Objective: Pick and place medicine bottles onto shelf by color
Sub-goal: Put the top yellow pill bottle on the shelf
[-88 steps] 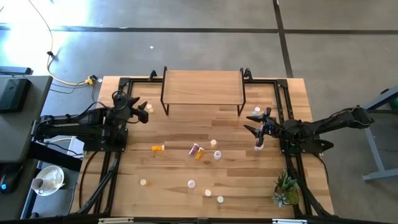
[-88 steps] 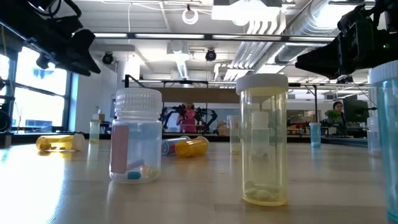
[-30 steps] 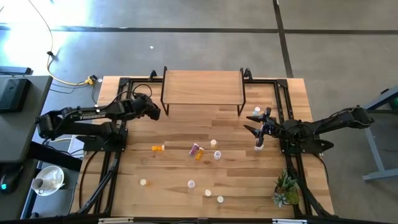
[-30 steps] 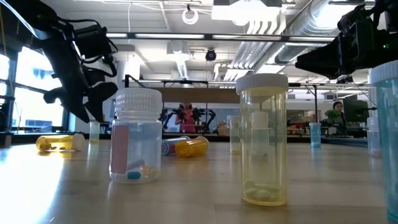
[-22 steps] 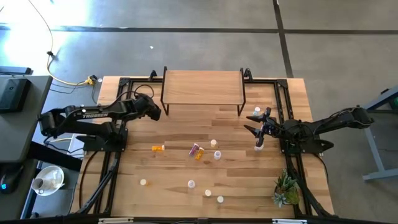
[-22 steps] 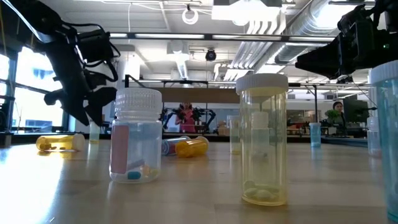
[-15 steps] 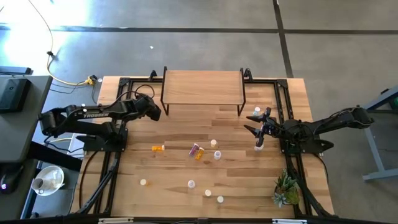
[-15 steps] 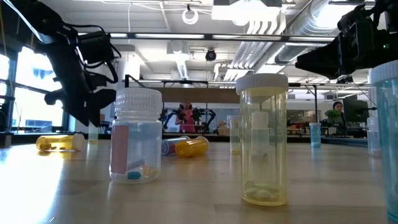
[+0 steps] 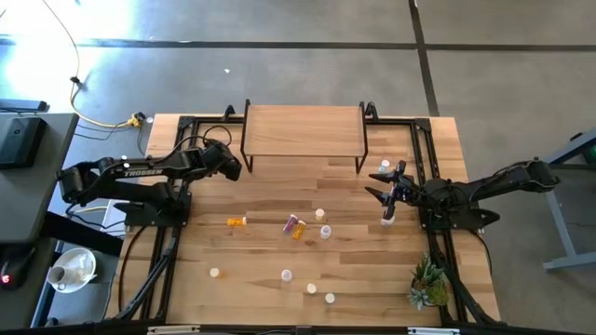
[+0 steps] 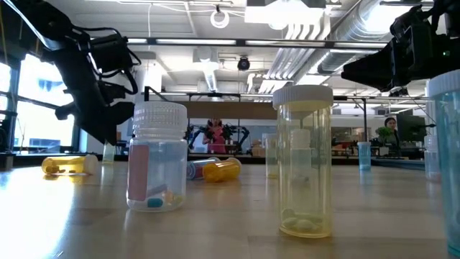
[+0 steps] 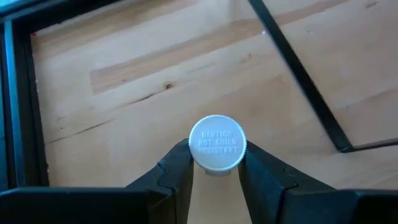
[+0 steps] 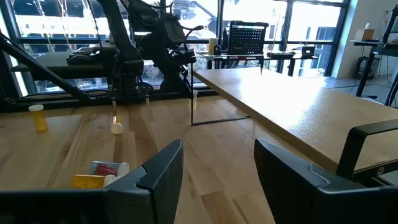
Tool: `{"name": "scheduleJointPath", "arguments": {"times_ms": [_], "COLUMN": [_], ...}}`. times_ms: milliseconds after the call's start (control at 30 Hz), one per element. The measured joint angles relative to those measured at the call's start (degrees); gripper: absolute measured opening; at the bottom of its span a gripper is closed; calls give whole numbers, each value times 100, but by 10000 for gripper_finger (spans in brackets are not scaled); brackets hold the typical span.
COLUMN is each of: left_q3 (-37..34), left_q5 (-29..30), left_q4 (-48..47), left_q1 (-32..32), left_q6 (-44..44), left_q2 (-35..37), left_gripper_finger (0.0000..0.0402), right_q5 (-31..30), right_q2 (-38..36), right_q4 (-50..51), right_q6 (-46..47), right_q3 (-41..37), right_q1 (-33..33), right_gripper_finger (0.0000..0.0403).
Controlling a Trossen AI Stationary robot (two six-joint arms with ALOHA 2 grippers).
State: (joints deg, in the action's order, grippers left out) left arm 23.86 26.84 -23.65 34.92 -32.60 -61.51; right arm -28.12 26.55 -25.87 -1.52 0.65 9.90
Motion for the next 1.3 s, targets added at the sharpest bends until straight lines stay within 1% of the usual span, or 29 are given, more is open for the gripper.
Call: {"name": "scheduleJointPath", "arguments": {"times_ms": [167, 267, 400, 567, 833, 1000, 1167, 1300], "left_q3": [0, 59, 312, 824, 1793, 2460, 3112, 3616], "left_q5": [230, 249, 263, 311, 384, 362, 111, -233], "left_q4": [36, -10, -80, -99, -143, -183, -185, -207], "left_q1": [8, 96, 233, 437, 748, 826, 820, 819], "left_q6": [180, 238, 513, 993, 1628, 1840, 2027, 2099], "left_q2": [294, 523, 776, 908, 904, 870, 555, 58], "left_gripper_finger": [104, 103, 102, 102, 102, 102, 102, 102], "right_q5": [0, 0, -1, 0, 0, 0, 0, -1], "right_q2": [2, 1, 1, 0, 0, 2, 2, 2], "right_q4": [0, 0, 0, 0, 0, 0, 0, 0], "right_q6": [0, -1, 0, 0, 0, 0, 0, 0], "right_q3": [2, 1, 1, 2, 0, 0, 2, 1], "right_q1": [-1, 0, 0, -1, 1, 0, 1, 0], "right_gripper_finger": [189, 189, 189, 189, 189, 189, 189, 189]}}
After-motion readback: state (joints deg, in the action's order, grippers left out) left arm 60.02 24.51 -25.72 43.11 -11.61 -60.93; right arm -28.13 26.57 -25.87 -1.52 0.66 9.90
